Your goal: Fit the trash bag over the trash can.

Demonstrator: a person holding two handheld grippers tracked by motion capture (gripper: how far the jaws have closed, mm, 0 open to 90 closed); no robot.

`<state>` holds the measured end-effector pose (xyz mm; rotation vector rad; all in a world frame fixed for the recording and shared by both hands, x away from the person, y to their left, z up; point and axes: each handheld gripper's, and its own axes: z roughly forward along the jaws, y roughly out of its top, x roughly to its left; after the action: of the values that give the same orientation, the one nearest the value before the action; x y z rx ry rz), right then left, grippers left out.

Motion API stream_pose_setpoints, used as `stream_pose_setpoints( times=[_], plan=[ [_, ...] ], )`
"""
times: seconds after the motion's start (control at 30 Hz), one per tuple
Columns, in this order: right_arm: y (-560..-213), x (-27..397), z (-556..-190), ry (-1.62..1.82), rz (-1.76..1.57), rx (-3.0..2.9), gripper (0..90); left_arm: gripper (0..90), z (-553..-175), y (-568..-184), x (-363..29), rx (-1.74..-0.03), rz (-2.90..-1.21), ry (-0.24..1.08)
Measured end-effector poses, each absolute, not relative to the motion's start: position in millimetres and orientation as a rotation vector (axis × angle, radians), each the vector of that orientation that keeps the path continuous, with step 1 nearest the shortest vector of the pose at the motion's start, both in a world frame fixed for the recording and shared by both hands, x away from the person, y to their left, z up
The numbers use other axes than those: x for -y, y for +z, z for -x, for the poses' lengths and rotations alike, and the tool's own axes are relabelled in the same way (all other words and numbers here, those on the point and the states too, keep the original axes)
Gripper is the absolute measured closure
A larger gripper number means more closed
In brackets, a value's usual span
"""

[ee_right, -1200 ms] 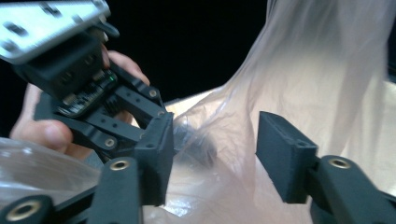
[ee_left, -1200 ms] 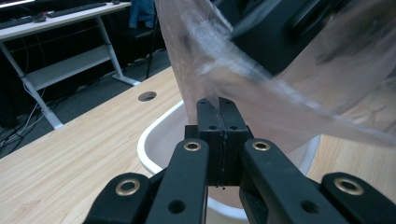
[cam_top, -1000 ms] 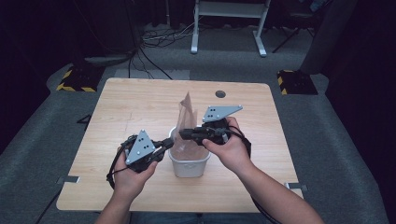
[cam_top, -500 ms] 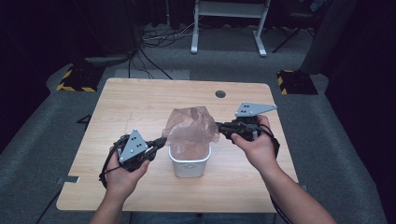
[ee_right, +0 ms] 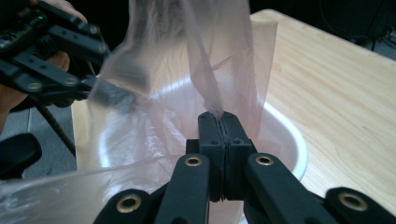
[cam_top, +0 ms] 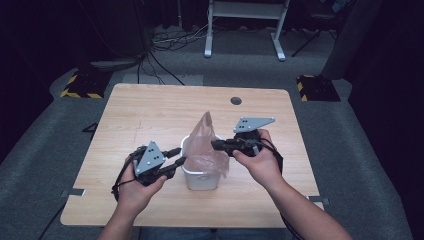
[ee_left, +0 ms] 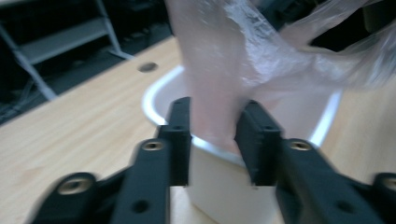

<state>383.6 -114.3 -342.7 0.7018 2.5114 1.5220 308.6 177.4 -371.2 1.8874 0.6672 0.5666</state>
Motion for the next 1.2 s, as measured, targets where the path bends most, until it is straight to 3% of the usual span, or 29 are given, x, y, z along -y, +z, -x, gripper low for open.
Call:
stream_pose_setpoints(
  times=[0.17, 0.33, 0.6, 0.67, 0.73, 0.87, 0.9, 0.97, 1.0, 1.03, 1.17, 1.2],
  plan=[
    [-327.6, 119.1, -381.1, 1.550, -0.682, -2.465, 84.1, 48.0, -304.3, -359.8, -182.3, -0.678, -1.826, 0.557],
    [-319.0, 114.1, -377.2, 1.539, -0.657, -2.456, 85.1, 35.5, -295.7, -338.3, -168.6, -0.611, -1.782, 0.528],
    [-317.3, 107.1, -375.9, 1.511, -0.656, -2.466, 85.0, 33.6, -299.0, -311.4, -154.7, -0.622, -1.750, 0.536],
    [-317.8, 106.6, -375.5, 1.511, -0.651, -2.474, 85.0, 37.6, -301.7, -311.0, -154.6, -0.643, -1.755, 0.544],
    [-320.3, 107.2, -373.1, 1.505, -0.649, -2.494, 85.3, 50.0, -314.5, -316.7, -157.2, -0.720, -1.774, 0.627],
    [-322.7, 113.0, -370.2, 1.508, -0.656, -2.510, 84.0, 76.7, -323.4, -327.3, -157.8, -0.723, -1.832, 0.594],
    [-322.7, 113.0, -370.2, 1.508, -0.656, -2.510, 84.0, 76.7, -324.5, -330.7, -156.9, -0.718, -1.846, 0.589],
    [-320.6, 116.3, -370.6, 1.515, -0.659, -2.501, 73.9, 83.7, -325.8, -334.9, -156.2, -0.709, -1.856, 0.602],
    [-319.2, 116.3, -371.3, 1.528, -0.661, -2.488, 64.6, 84.5, -326.6, -336.9, -156.2, -0.701, -1.852, 0.600],
    [-319.2, 116.3, -371.3, 1.528, -0.661, -2.488, 64.6, 85.0, -326.6, -336.9, -156.2, -0.701, -1.852, 0.600],
    [-310.6, 108.3, -373.8, 1.556, -0.612, -2.397, 39.7, 85.5, -328.4, -338.1, -157.5, -0.695, -1.861, 0.605],
    [-310.6, 108.3, -373.8, 1.556, -0.612, -2.397, 39.7, 85.7, -328.4, -338.1, -157.5, -0.695, -1.861, 0.605]
  ],
)
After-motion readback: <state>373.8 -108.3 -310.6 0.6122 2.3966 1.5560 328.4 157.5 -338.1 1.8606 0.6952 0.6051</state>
